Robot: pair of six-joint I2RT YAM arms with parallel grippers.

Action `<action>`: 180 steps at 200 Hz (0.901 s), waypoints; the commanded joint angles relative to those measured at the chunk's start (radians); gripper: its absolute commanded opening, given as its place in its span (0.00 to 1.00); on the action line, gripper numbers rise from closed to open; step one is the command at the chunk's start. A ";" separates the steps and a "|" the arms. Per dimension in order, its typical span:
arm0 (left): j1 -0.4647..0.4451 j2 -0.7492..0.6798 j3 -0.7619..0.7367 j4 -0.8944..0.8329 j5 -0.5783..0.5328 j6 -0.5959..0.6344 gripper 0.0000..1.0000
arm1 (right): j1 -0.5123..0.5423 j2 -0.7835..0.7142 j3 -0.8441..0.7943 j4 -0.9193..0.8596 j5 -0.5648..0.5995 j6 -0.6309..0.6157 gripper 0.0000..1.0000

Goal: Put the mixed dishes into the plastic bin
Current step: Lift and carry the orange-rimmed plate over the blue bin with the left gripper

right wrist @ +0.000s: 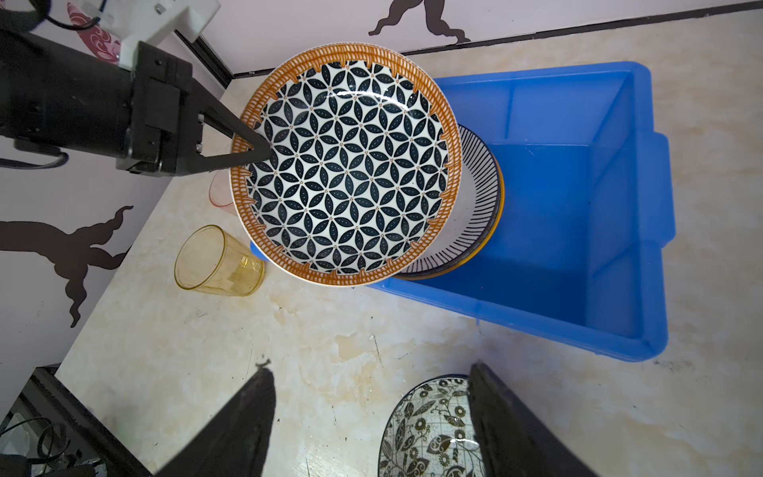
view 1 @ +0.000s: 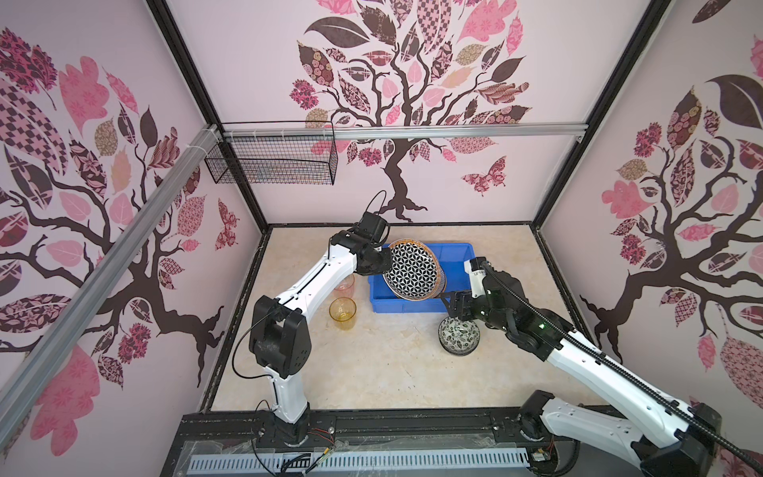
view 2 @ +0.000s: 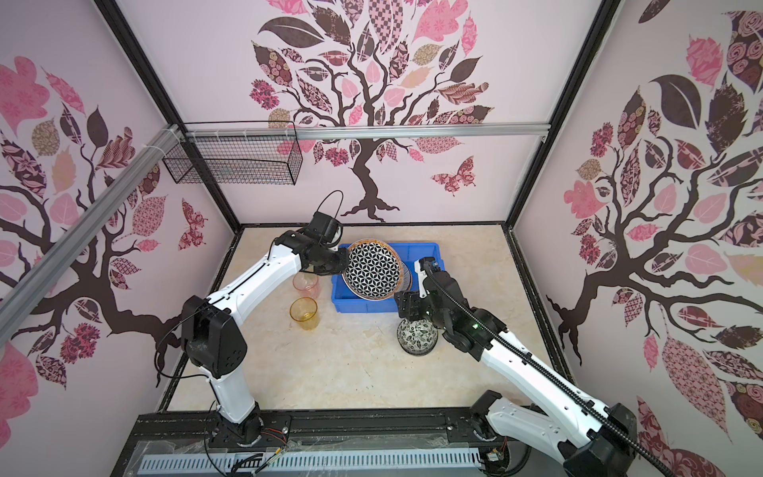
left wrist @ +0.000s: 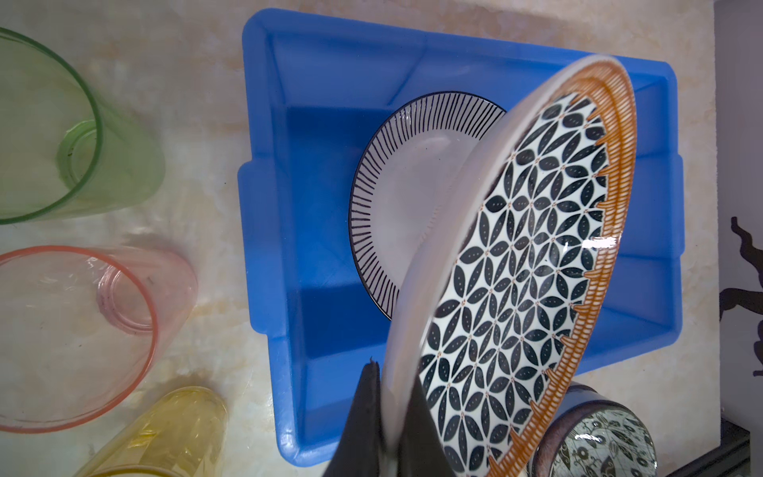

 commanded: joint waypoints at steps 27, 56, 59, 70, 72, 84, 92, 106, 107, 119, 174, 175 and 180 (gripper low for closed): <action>0.003 0.007 0.112 0.082 0.006 0.010 0.00 | -0.037 0.039 0.023 0.006 -0.049 0.004 0.76; 0.003 0.041 0.133 0.076 0.005 0.017 0.00 | -0.106 0.022 -0.008 0.066 -0.144 0.033 0.76; 0.004 0.046 0.136 0.074 0.004 0.017 0.00 | -0.117 0.021 -0.012 0.071 -0.157 0.038 0.76; 0.003 0.056 0.142 0.075 0.007 0.018 0.00 | -0.163 0.023 -0.022 0.084 -0.205 0.056 0.76; 0.004 0.057 0.143 0.077 0.007 0.018 0.00 | -0.171 0.023 -0.023 0.086 -0.214 0.059 0.76; 0.004 0.065 0.148 0.079 0.009 0.019 0.00 | -0.208 0.029 -0.030 0.088 -0.241 0.069 0.76; 0.004 0.069 0.152 0.080 0.009 0.021 0.00 | -0.220 0.032 -0.030 0.088 -0.242 0.068 0.76; 0.004 0.077 0.160 0.076 0.010 0.028 0.00 | -0.222 0.035 -0.025 0.083 -0.234 0.060 0.76; 0.004 0.077 0.160 0.076 0.010 0.029 0.00 | -0.223 0.035 -0.025 0.083 -0.234 0.060 0.76; 0.004 0.086 0.163 0.074 0.006 0.034 0.00 | -0.224 0.036 -0.023 0.083 -0.231 0.056 0.76; 0.006 0.136 0.180 0.082 0.009 0.029 0.00 | -0.244 0.035 -0.025 0.080 -0.228 0.056 0.76; 0.006 0.137 0.179 0.083 0.009 0.029 0.00 | -0.244 0.035 -0.026 0.080 -0.228 0.056 0.76; 0.006 0.141 0.179 0.083 0.010 0.030 0.00 | -0.246 0.035 -0.026 0.078 -0.229 0.056 0.76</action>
